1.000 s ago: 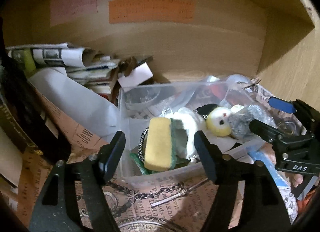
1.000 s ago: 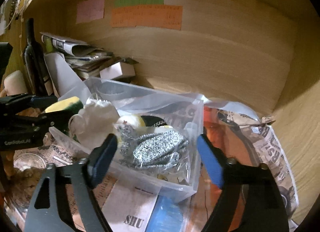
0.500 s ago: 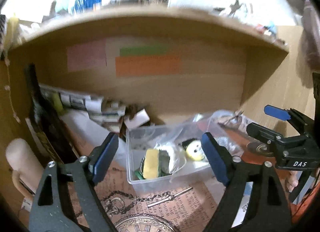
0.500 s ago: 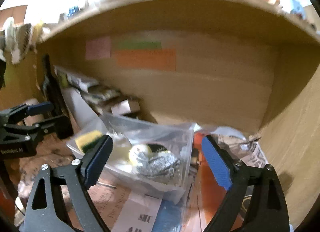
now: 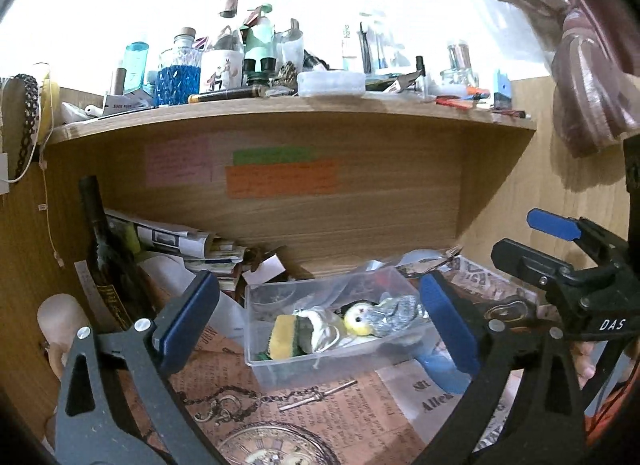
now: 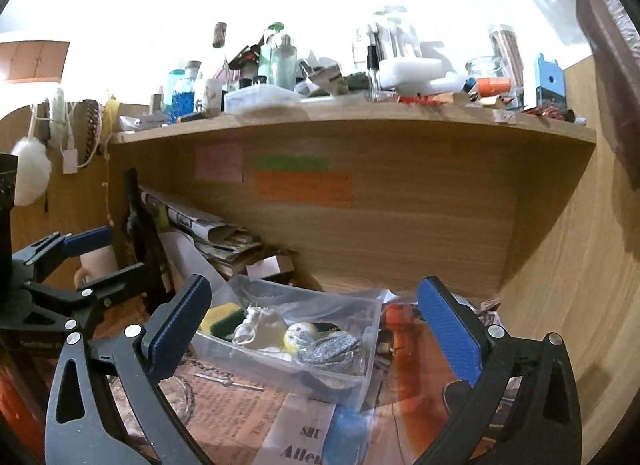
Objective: Organize soft objects
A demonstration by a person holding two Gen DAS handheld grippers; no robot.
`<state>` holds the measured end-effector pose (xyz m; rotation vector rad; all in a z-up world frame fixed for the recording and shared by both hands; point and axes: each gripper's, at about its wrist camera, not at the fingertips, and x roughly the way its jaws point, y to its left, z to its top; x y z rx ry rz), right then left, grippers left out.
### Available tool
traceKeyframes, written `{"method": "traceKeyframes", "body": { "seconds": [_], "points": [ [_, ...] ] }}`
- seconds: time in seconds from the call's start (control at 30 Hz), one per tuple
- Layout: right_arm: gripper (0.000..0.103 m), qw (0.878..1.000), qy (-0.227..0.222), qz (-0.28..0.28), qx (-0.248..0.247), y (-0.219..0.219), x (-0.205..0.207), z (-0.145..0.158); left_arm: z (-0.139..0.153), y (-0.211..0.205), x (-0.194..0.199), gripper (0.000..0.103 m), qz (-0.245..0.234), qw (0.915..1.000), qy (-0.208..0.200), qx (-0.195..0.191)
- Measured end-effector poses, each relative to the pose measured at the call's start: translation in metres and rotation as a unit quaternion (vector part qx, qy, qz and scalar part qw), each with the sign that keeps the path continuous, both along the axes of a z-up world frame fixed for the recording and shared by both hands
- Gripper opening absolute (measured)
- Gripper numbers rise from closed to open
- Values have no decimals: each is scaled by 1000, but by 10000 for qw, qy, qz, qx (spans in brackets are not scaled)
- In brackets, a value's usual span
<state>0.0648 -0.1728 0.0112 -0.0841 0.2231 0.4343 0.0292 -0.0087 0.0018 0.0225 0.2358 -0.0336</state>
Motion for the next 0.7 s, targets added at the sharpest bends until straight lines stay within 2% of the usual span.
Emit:
{"method": "traceKeyframes", "body": {
  "seconds": [0.7],
  "points": [
    [103,9999,2,52,99,-2,-18,0,6,5,-10,103,59,9997,-100,-237]
  ]
}}
